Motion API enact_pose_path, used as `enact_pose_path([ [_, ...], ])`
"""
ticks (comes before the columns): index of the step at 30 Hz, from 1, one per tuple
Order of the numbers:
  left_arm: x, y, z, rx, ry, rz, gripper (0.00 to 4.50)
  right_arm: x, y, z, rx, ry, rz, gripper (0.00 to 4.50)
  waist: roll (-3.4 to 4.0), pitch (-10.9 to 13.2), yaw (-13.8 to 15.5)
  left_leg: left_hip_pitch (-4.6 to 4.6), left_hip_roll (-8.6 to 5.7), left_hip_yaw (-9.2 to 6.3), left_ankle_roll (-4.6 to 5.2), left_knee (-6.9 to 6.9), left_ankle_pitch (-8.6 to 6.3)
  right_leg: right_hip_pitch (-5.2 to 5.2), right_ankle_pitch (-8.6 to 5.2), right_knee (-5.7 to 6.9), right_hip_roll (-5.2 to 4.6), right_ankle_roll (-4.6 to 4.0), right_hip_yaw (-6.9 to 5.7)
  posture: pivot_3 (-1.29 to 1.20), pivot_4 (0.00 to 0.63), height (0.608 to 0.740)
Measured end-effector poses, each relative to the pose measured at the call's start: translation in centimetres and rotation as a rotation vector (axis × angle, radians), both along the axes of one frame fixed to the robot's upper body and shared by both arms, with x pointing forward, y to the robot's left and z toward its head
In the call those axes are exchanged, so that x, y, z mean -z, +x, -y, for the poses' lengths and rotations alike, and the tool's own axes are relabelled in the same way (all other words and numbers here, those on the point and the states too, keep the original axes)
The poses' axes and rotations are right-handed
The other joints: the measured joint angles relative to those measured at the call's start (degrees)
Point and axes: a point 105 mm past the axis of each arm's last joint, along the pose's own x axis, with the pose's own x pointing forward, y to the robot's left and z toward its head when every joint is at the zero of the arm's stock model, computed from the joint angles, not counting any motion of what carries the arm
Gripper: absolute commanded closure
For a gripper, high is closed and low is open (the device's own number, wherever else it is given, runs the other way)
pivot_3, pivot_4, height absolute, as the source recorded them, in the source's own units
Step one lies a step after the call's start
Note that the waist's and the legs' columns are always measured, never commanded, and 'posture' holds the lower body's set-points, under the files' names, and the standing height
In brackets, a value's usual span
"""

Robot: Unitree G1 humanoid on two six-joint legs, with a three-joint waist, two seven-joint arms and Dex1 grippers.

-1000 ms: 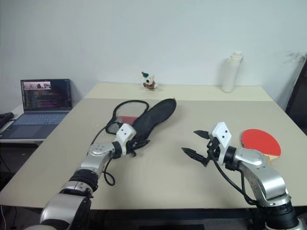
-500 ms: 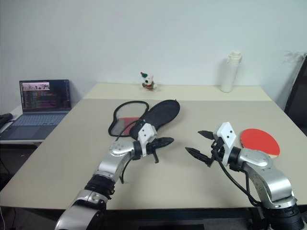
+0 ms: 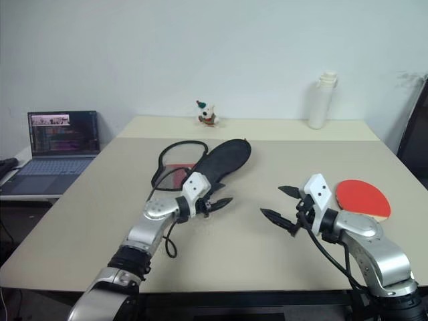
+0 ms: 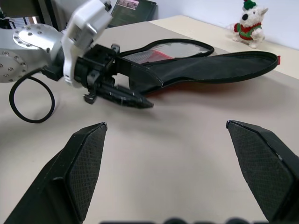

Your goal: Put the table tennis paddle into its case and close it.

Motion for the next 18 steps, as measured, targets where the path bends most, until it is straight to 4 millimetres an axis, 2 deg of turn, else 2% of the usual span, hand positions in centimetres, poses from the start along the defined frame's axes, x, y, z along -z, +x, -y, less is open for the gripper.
enact_pose_path([
  [2,0.5,0.3,-0.3,-0.025,0.011,-0.002,0.04,0.0,0.0,0.0,0.000,0.000,0.000,0.00,0.00,0.00,0.00,0.00,0.00,0.00,0.00,0.00,0.00,0.00,0.00,0.00,0.00,0.00,-0.01,0.00,0.150,0.740],
  [14,2.7,2.9,-2.8,-0.247,0.114,0.013,0.04,0.0,0.0,0.0,-0.001,0.000,-0.003,0.00,-0.01,0.00,0.00,-0.01,-0.02,0.00,0.00,-0.01,0.00,0.00,0.00,-0.01,0.00,0.01,-0.02,0.00,0.150,0.740],
  [18,2.4,3.2,-3.3,-0.272,0.142,0.036,0.04,0.1,0.0,0.0,0.000,-0.001,-0.005,0.00,0.00,0.00,-0.06,0.01,-0.01,0.02,0.00,0.00,0.00,0.00,0.01,0.01,0.00,0.01,-0.01,0.00,0.150,0.740],
])
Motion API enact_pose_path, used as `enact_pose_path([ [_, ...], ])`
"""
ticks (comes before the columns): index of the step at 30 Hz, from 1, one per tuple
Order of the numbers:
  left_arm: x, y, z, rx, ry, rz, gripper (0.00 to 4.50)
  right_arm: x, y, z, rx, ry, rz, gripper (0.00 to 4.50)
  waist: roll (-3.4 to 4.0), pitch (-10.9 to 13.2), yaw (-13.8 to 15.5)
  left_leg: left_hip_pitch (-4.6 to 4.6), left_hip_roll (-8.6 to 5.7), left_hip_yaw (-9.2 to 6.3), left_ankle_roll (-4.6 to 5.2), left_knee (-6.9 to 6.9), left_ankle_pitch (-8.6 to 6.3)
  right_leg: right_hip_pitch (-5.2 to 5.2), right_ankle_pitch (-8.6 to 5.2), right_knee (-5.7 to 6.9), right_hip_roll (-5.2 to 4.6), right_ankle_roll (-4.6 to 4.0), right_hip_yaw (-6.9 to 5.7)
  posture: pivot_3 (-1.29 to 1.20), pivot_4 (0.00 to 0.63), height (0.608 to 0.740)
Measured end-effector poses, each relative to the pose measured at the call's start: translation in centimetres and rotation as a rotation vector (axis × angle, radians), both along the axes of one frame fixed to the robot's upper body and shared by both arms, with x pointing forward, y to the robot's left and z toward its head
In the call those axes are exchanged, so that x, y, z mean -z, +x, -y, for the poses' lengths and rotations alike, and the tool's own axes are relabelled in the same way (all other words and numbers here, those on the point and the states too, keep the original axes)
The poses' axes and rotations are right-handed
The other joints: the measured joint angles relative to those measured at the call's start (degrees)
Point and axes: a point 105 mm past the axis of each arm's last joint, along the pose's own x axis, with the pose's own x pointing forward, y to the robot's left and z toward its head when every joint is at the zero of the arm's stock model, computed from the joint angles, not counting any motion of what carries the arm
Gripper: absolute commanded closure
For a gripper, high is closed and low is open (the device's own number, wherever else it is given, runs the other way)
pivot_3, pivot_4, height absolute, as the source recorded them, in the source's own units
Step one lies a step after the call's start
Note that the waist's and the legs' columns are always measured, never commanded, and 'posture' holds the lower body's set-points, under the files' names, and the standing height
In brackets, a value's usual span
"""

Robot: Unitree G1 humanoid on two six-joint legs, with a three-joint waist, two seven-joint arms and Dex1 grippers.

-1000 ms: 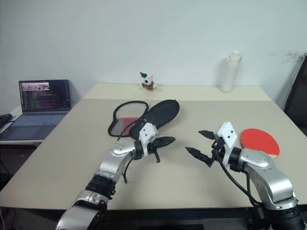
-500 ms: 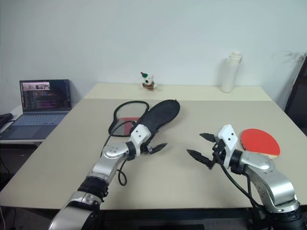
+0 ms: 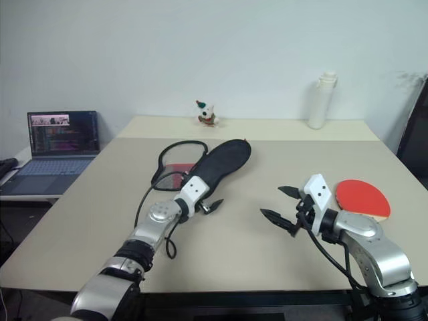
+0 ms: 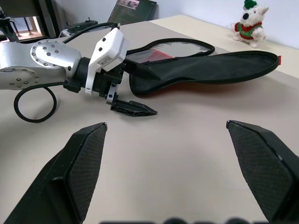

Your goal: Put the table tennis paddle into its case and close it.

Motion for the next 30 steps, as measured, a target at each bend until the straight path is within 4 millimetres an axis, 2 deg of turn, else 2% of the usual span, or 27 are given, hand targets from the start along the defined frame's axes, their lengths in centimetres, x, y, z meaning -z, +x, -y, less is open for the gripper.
enact_pose_path([
  [11,-1.5,0.5,-3.2,-0.086,0.041,0.067,0.04,-0.1,-0.2,-0.1,-0.006,0.000,-0.001,0.00,0.00,0.00,0.02,-0.01,0.03,-0.01,0.00,0.00,0.00,0.00,0.00,-0.01,-0.05,0.00,-0.01,0.00,0.150,0.740],
  [23,-2.8,0.3,-3.4,-0.086,0.026,0.117,0.04,-0.2,-0.3,-0.3,-0.024,0.019,-0.005,0.00,0.00,0.00,0.02,-0.01,0.03,0.00,0.00,0.00,0.00,0.00,0.00,0.00,-0.06,-0.01,-0.01,0.00,0.150,0.740],
  [29,-2.2,0.1,-4.0,-0.108,-0.022,0.073,0.04,-0.2,-0.3,-0.3,-0.024,0.020,-0.006,0.00,0.00,0.00,0.03,-0.01,0.03,-0.01,0.00,0.00,0.00,0.00,0.00,0.00,-0.06,0.00,-0.02,0.00,0.150,0.740],
  [30,-2.2,0.1,-4.0,-0.111,-0.031,0.063,0.20,-0.2,-0.3,-0.3,-0.024,0.020,-0.005,0.00,0.00,0.00,0.03,-0.01,0.03,-0.01,0.00,0.00,0.00,0.00,0.00,0.00,-0.06,0.00,-0.02,0.00,0.150,0.740],
])
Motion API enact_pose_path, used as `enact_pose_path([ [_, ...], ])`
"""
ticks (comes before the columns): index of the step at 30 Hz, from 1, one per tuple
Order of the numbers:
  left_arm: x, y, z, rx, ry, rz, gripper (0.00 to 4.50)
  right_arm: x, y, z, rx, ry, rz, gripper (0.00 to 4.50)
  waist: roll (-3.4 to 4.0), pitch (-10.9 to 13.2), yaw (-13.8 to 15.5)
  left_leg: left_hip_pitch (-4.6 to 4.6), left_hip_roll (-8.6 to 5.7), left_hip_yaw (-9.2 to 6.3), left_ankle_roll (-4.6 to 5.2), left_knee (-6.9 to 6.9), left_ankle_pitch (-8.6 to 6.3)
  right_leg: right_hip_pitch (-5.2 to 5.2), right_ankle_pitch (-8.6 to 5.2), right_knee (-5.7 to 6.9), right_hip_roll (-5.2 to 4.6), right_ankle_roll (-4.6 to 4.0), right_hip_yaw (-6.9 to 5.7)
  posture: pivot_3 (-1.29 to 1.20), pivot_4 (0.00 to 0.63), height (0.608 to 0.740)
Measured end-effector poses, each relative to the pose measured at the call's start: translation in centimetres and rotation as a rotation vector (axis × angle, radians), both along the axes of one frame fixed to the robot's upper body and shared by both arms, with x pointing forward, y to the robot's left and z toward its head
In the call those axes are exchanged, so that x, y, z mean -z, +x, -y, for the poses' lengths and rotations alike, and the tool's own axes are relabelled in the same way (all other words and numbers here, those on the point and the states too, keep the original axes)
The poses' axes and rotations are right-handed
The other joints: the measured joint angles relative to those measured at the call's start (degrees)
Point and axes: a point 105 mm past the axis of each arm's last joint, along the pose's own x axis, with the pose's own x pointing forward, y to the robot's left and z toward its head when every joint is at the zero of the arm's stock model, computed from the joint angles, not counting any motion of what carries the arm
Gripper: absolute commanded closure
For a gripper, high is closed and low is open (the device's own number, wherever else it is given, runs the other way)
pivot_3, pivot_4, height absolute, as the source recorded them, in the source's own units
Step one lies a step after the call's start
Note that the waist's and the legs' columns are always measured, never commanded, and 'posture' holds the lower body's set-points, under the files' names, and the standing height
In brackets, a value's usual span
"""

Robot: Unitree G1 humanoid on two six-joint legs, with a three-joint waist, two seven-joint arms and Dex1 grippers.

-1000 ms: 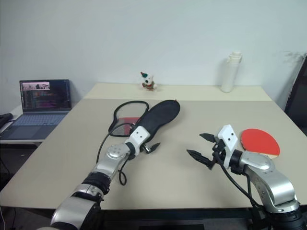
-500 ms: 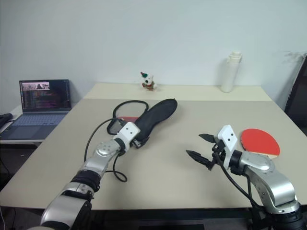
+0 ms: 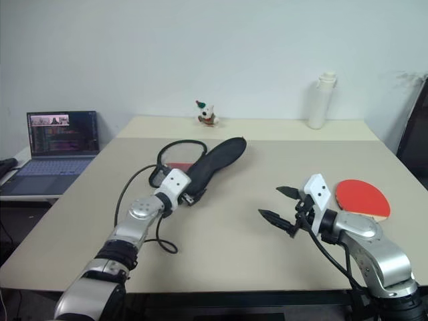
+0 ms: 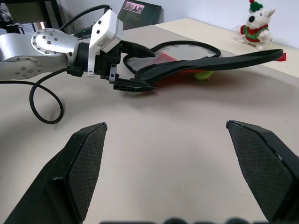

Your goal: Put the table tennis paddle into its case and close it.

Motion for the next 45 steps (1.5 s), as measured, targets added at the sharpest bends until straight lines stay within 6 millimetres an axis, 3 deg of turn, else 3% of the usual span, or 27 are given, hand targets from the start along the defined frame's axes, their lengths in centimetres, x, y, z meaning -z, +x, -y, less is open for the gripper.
enact_pose_path([
  [2,0.1,0.0,0.0,-0.007,-0.018,-0.015,0.60,0.0,0.0,0.0,0.000,0.000,0.000,0.00,0.00,0.00,0.00,0.00,-0.01,0.01,0.00,0.00,0.00,0.00,0.00,0.00,-0.01,0.00,0.01,0.00,0.150,0.740],
  [4,0.1,0.1,0.0,-0.014,-0.042,-0.026,1.28,0.0,0.0,0.0,0.001,0.000,0.000,0.00,0.00,0.00,0.00,0.00,0.00,0.01,0.00,0.00,0.00,0.00,0.00,0.00,-0.01,0.01,0.01,0.00,0.150,0.740],
  [9,0.6,0.0,0.4,-0.013,-0.077,-0.068,1.28,0.0,0.0,0.0,0.001,0.000,0.000,0.00,0.00,0.00,0.00,0.00,-0.01,0.01,0.00,0.00,0.00,0.00,0.00,0.00,-0.01,0.01,0.00,0.00,0.150,0.740],
  [12,0.7,0.0,0.7,0.000,-0.084,-0.074,1.85,0.0,0.0,0.0,0.000,0.000,0.000,0.00,0.00,0.00,0.01,0.00,-0.01,0.00,0.00,0.00,0.00,0.00,0.00,0.00,-0.01,0.01,0.00,0.00,0.150,0.740],
  [19,0.8,-0.2,1.3,0.029,-0.102,-0.087,4.40,0.0,0.0,0.0,0.001,0.000,0.000,0.00,0.00,0.00,0.00,0.00,-0.01,0.00,0.00,0.00,0.00,0.00,0.00,0.01,-0.01,0.01,0.01,0.00,0.150,0.740],
  [27,0.3,-0.6,2.5,0.100,-0.068,-0.075,4.47,0.1,0.1,0.1,0.010,0.000,-0.001,0.00,0.00,0.00,0.01,-0.01,-0.02,0.00,0.00,0.00,0.00,0.00,0.01,0.00,-0.01,-0.01,0.01,0.00,0.150,0.740],
  [31,-0.6,-1.9,6.8,0.248,-0.051,-0.045,4.47,0.2,0.0,0.1,0.010,0.000,-0.005,0.00,0.00,0.00,0.32,-0.04,-0.07,0.00,0.00,0.02,0.00,0.01,0.08,-0.01,-0.07,-0.11,0.01,0.00,0.150,0.740],
  [36,-0.3,-4.3,13.4,0.429,-0.091,-0.081,4.47,0.2,-0.1,0.2,0.004,-0.008,-0.007,0.00,0.00,0.00,0.41,-0.04,-0.10,0.03,0.00,0.06,0.00,0.03,0.05,-0.06,-0.07,0.09,0.06,0.00,0.150,0.740],
  [40,0.0,-4.8,15.1,0.455,-0.110,-0.108,4.47,0.4,-0.2,0.7,0.005,-0.028,-0.016,0.00,0.00,0.00,0.08,0.01,-0.10,0.02,0.00,0.06,0.00,0.03,0.05,-0.02,0.05,0.09,0.07,0.00,0.150,0.740],
  [45,0.6,-4.8,15.7,0.438,-0.116,-0.136,4.47,0.4,-0.3,1.4,0.023,-0.041,-0.016,0.00,0.00,0.00,0.03,0.01,-0.09,0.01,0.00,0.06,0.00,0.03,0.04,-0.02,0.11,0.09,0.07,0.00,0.150,0.740],
])
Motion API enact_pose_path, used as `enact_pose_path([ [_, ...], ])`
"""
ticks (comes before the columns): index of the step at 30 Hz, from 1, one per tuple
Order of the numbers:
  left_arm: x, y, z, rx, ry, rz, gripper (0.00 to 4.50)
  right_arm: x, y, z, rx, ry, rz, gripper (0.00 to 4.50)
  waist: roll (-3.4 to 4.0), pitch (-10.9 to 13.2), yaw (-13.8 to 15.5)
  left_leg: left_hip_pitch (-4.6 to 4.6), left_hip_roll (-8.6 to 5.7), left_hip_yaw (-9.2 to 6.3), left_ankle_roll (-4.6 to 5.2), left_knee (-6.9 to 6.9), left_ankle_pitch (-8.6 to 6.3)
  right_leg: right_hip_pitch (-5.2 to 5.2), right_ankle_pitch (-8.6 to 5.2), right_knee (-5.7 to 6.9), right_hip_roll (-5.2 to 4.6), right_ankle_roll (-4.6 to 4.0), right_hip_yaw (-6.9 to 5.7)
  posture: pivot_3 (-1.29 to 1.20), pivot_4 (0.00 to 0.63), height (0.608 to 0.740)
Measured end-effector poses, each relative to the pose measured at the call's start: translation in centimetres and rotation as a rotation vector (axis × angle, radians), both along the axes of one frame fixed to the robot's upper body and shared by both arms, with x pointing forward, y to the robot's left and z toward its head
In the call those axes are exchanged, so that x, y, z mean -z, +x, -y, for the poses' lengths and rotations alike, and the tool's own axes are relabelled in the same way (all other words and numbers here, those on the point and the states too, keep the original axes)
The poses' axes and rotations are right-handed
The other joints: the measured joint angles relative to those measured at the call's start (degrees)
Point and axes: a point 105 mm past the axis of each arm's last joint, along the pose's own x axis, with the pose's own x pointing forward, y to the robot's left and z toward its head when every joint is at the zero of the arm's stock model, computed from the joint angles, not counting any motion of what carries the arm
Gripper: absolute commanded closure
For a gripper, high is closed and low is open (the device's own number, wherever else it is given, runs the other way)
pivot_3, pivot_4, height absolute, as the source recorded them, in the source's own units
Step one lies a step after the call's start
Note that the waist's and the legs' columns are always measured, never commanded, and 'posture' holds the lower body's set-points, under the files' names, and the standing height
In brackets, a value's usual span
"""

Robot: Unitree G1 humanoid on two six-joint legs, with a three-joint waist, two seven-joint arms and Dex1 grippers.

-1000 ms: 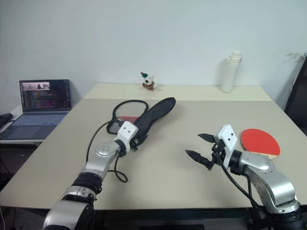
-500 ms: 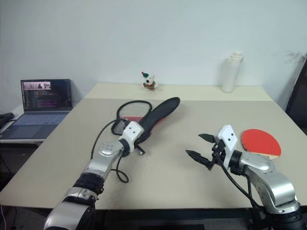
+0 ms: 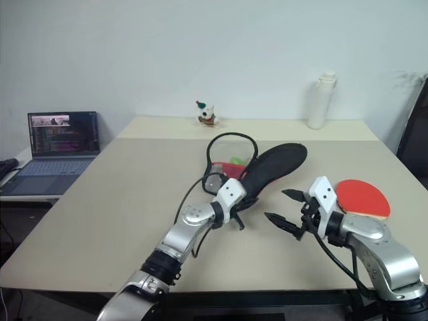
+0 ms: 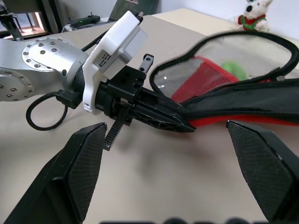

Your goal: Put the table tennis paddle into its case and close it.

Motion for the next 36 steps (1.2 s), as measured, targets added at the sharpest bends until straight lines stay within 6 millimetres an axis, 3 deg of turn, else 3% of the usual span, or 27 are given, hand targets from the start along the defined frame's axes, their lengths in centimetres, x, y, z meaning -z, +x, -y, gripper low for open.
enact_pose_path([
  [4,0.9,-0.2,-0.3,-0.005,0.010,-0.043,4.47,-0.1,0.0,0.2,0.006,0.000,0.005,0.00,0.00,0.00,0.00,0.00,0.01,0.00,0.00,0.00,0.00,0.00,0.00,-0.01,-0.01,0.00,0.01,0.00,0.150,0.740],
  [5,1.3,-0.3,-0.4,-0.009,0.012,-0.061,4.21,-0.1,0.0,0.2,0.006,0.000,0.005,0.00,0.00,0.00,0.00,-0.01,0.02,-0.01,0.00,0.00,0.00,0.00,0.00,-0.01,-0.01,0.00,0.01,0.00,0.150,0.740],
  [11,2.0,-0.2,-1.2,-0.027,0.028,-0.091,2.27,-0.2,0.0,0.3,-0.004,-0.010,0.005,0.00,0.00,0.00,0.00,0.00,0.02,-0.01,0.00,0.00,0.00,0.00,0.00,-0.01,-0.02,0.00,0.00,0.00,0.150,0.740],
  [17,1.7,-0.3,-1.2,-0.026,0.017,-0.091,0.03,-0.7,0.4,0.4,-0.003,-0.008,0.016,0.00,0.00,0.00,0.02,-0.02,0.03,-0.01,0.00,0.00,0.00,0.00,0.00,-0.03,-0.03,0.00,0.01,0.00,0.150,0.740],
  [23,0.7,-2.1,-1.9,0.073,-0.002,-0.090,0.01,-1.0,1.0,0.0,0.025,0.026,-0.008,0.00,0.00,0.00,-0.23,0.04,0.12,-0.01,0.00,-0.02,0.00,-0.01,0.00,0.01,0.00,-0.02,0.06,0.00,0.150,0.740],
  [27,1.1,-4.0,-5.6,0.149,0.034,-0.164,0.01,0.1,2.2,0.2,0.135,0.097,-0.156,0.00,0.02,-0.01,-0.45,0.11,0.20,-0.05,0.00,-0.05,0.00,-0.03,-0.07,0.18,0.02,-0.16,0.06,0.00,0.150,0.740],
  [32,-0.1,-3.6,-11.2,0.066,0.048,-0.166,0.01,1.7,4.4,0.8,0.292,0.163,-0.298,0.00,0.02,-0.01,-0.24,0.16,0.14,-0.03,0.00,0.03,0.00,-0.08,-0.15,0.44,-0.05,-0.25,0.05,0.00,0.150,0.740],
  [36,-1.1,-3.5,-13.2,0.031,0.043,-0.145,0.01,3.4,6.8,1.5,0.442,0.187,-0.365,0.00,0.02,-0.01,-0.25,0.09,0.12,0.01,0.00,0.01,0.00,-0.14,-0.15,0.44,-0.08,-0.24,0.07,0.00,0.150,0.740],
])
